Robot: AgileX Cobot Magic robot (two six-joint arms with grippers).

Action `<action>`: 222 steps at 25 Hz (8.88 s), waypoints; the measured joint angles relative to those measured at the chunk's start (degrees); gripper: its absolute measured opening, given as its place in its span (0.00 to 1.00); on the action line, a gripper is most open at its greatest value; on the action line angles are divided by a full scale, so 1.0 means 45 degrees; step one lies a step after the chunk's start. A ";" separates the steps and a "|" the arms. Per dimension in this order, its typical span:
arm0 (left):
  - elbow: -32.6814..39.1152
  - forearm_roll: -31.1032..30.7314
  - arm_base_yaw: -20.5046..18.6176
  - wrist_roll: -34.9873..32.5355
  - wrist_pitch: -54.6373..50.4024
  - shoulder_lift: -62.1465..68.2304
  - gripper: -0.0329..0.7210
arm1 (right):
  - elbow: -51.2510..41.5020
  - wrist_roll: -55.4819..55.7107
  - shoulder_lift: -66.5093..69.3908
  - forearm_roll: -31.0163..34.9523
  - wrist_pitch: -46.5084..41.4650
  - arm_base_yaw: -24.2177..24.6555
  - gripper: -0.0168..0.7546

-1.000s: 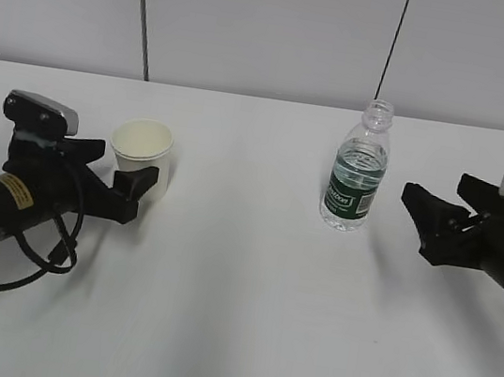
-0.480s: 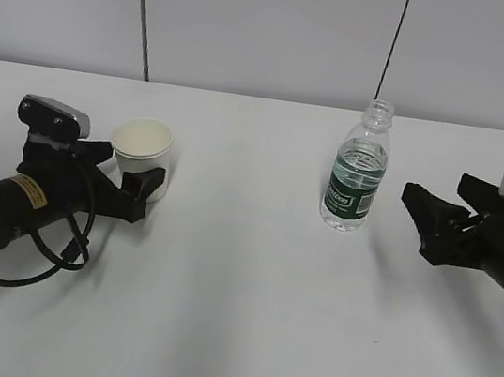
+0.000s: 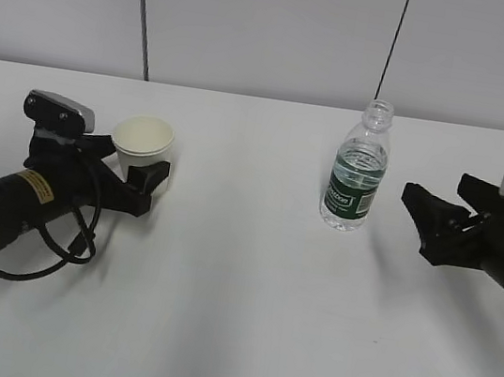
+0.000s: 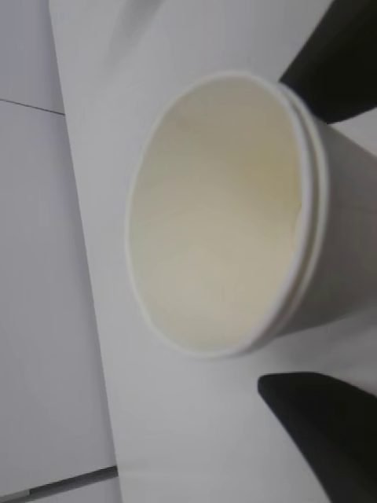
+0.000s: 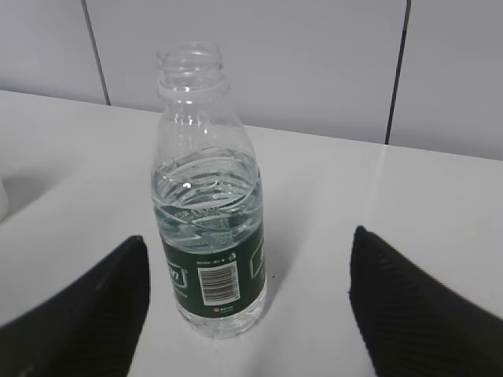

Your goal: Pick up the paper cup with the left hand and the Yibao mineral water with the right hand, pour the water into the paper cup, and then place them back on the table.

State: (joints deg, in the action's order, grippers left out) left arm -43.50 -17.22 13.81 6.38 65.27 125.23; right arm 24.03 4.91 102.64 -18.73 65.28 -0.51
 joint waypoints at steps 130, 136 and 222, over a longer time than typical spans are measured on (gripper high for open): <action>-0.0588 -0.2145 0.0308 0.0957 0.0064 0.0443 0.63 | 0.6539 0.2333 0.5765 -0.2442 0.0005 -0.0825 0.68; -0.0588 -0.2791 0.0757 0.1301 0.0079 0.0443 0.62 | 0.6539 0.1687 0.5765 -0.2656 -0.0018 -0.0825 0.68; -0.2457 -0.5575 0.2562 0.3145 -0.0630 0.0318 0.61 | 0.9613 -0.2708 0.3040 -0.9175 -0.5676 -0.0825 0.60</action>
State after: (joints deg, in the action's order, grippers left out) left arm -54.56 -42.31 25.34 20.54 62.44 126.66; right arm 67.29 -7.27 116.32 -60.02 39.74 -4.23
